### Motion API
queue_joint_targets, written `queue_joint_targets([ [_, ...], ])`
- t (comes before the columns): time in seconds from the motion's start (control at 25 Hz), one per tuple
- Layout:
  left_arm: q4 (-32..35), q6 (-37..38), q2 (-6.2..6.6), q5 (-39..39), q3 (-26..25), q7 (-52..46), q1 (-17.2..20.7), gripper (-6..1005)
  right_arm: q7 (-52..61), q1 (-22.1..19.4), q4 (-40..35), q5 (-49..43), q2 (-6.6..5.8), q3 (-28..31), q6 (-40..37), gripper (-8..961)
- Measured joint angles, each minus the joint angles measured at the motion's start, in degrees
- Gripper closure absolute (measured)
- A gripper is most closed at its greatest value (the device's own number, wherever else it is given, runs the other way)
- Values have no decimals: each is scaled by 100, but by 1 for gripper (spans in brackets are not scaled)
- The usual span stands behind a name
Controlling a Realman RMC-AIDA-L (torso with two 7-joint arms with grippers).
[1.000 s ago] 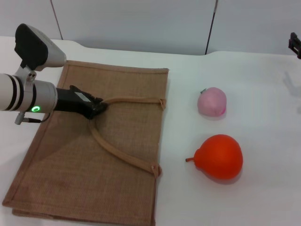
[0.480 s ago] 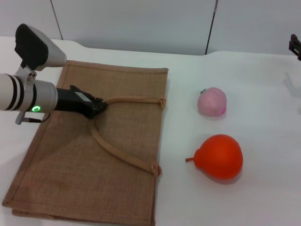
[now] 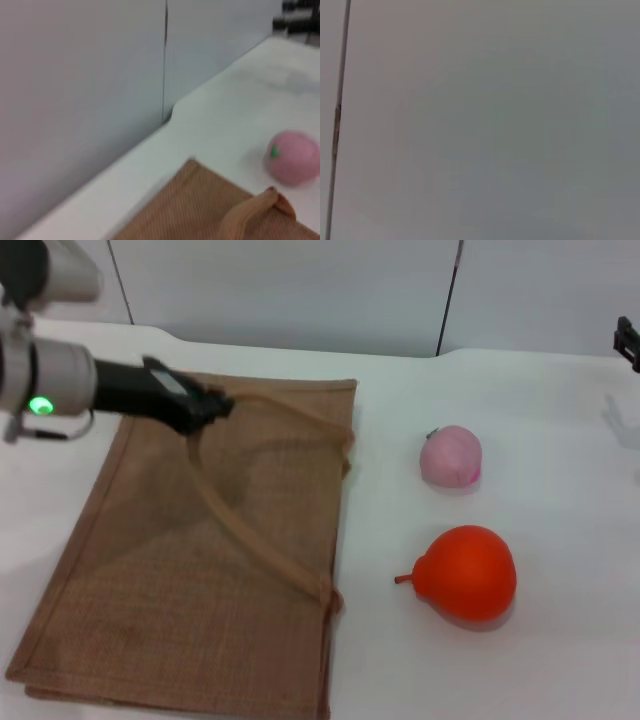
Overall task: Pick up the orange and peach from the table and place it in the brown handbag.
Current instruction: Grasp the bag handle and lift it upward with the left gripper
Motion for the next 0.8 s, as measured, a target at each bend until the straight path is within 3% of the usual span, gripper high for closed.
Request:
queue_joint_targets([
  [0.2, 1500, -1014, -10, -266, 12, -460, 168, 879, 0, 0, 11, 0, 0, -17, 0, 265],
  [0.24, 1500, -1014, -10, -266, 12, -460, 168, 879, 0, 1, 11, 0, 0, -18, 0, 265],
  [0.28, 2107, -1339, -8, -316, 14, -697, 197, 879, 0, 4, 11, 0, 0, -20, 0, 266],
  [0.36, 2671, -1594, -4, -308, 15, -963, 198, 879, 0, 12, 11, 0, 0, -26, 0, 266],
  [0.8, 5297, -2429, 42, -275, -14, -1851, 158, 879, 0, 31, 25, 0, 13, -55, 0, 271],
])
